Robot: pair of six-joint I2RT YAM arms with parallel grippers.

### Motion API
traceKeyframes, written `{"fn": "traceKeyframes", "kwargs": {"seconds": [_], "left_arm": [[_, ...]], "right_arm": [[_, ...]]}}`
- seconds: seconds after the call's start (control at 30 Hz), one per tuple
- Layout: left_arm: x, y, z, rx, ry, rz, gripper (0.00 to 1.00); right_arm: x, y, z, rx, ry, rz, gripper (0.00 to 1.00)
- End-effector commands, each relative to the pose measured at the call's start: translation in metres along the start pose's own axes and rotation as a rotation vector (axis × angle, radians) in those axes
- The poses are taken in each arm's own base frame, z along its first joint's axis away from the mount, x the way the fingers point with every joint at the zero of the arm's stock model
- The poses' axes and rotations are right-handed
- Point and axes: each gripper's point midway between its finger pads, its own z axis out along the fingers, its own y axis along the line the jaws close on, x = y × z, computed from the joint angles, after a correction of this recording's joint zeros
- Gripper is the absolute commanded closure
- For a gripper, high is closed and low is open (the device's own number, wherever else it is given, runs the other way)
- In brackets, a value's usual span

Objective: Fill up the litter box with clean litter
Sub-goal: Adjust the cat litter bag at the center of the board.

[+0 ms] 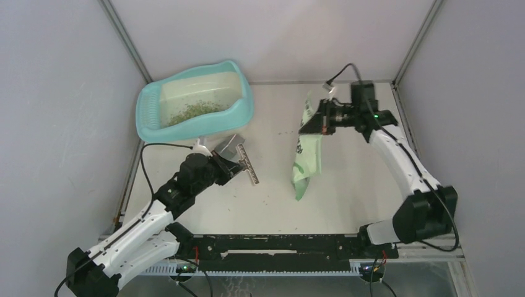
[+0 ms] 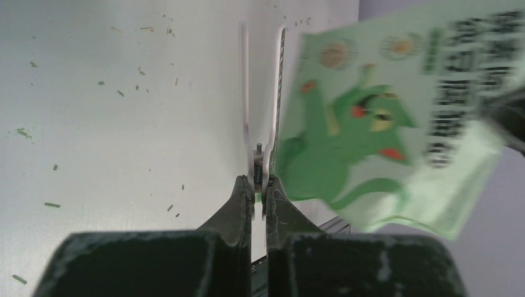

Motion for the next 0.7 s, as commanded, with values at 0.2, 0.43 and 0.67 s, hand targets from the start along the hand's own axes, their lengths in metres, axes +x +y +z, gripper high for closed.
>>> {"fn": "traceKeyframes", "kwargs": {"seconds": [0.2, 0.43, 0.67], "left_arm": [[-0.005, -0.008, -0.014, 0.061, -0.034, 0.002, 0.97], [-0.005, -0.032, 0.004, 0.095, -0.002, 0.003, 0.98], [-0.01, -0.056, 0.002, 0.115, 0.026, 0.058, 0.98]], "right_arm": [[0.024, -0.028, 0.021, -0.076, 0.084, 0.036, 1.0], [0.008, -0.032, -0.02, 0.009, -0.017, 0.036, 1.0], [-0.027, 0.003, -0.048, 0.188, -0.057, -0.07, 1.0]]}}
